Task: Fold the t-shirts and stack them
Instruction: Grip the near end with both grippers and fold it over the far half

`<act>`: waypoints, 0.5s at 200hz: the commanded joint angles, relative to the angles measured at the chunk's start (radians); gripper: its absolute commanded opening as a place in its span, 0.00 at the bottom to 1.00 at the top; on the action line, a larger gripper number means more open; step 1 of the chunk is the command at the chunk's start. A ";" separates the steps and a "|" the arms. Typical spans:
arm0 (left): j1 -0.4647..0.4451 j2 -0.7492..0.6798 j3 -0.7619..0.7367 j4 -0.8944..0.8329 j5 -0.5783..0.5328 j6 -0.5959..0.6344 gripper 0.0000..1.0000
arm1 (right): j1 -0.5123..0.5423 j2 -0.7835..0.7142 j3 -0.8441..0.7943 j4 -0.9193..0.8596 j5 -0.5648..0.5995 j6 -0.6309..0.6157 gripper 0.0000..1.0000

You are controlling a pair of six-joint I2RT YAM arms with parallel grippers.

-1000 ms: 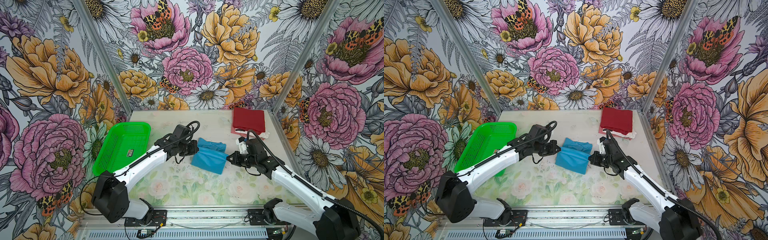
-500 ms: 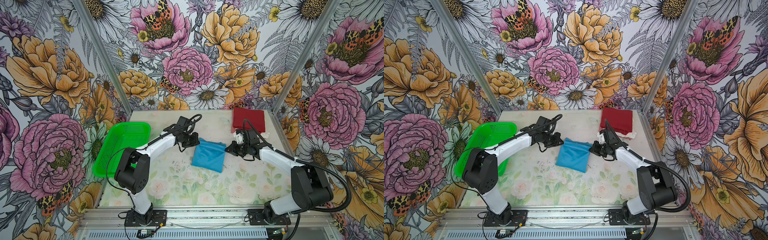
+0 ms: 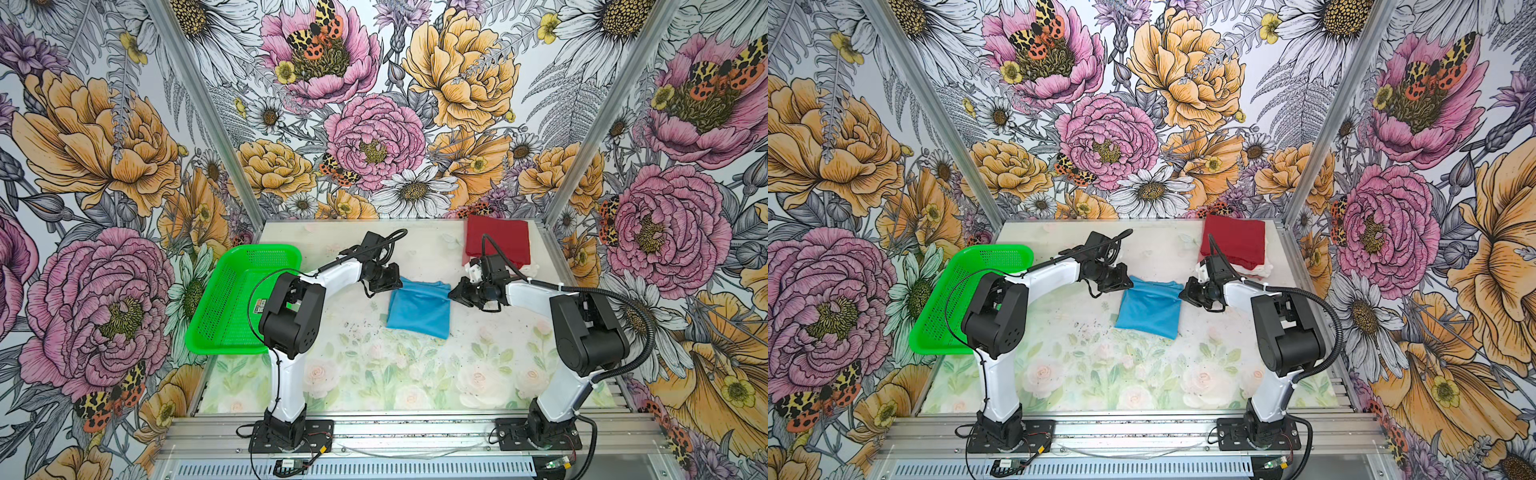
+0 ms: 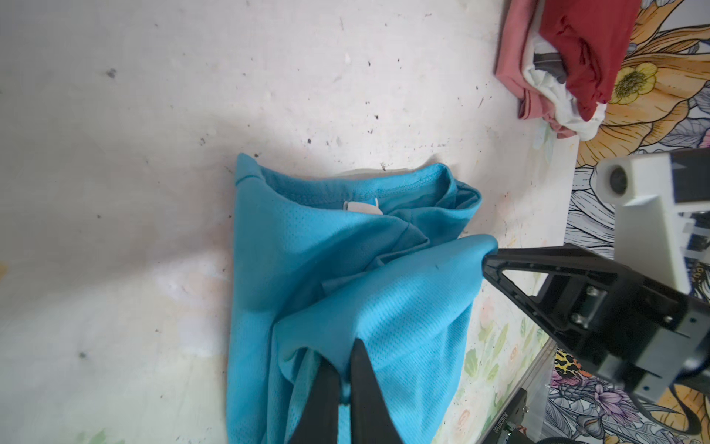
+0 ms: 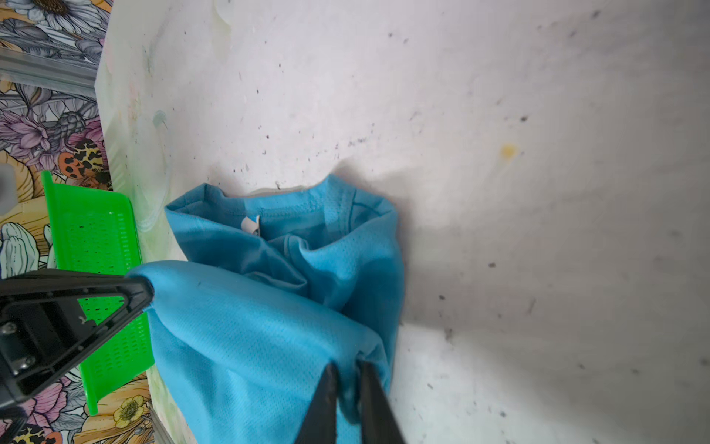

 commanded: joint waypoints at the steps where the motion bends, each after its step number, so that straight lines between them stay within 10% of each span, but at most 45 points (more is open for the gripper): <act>1: 0.025 -0.022 0.024 0.035 0.014 -0.002 0.31 | -0.004 -0.038 0.025 0.087 -0.021 -0.039 0.43; 13: 0.036 -0.049 0.012 0.047 0.000 -0.009 0.65 | 0.002 -0.094 0.017 0.088 -0.018 -0.082 0.59; 40: 0.069 -0.124 -0.036 0.065 -0.007 -0.017 0.97 | 0.003 -0.198 -0.021 0.078 -0.078 -0.130 0.76; 100: 0.090 -0.322 -0.272 0.109 -0.010 -0.031 0.99 | 0.123 -0.094 0.053 0.082 -0.168 -0.133 0.84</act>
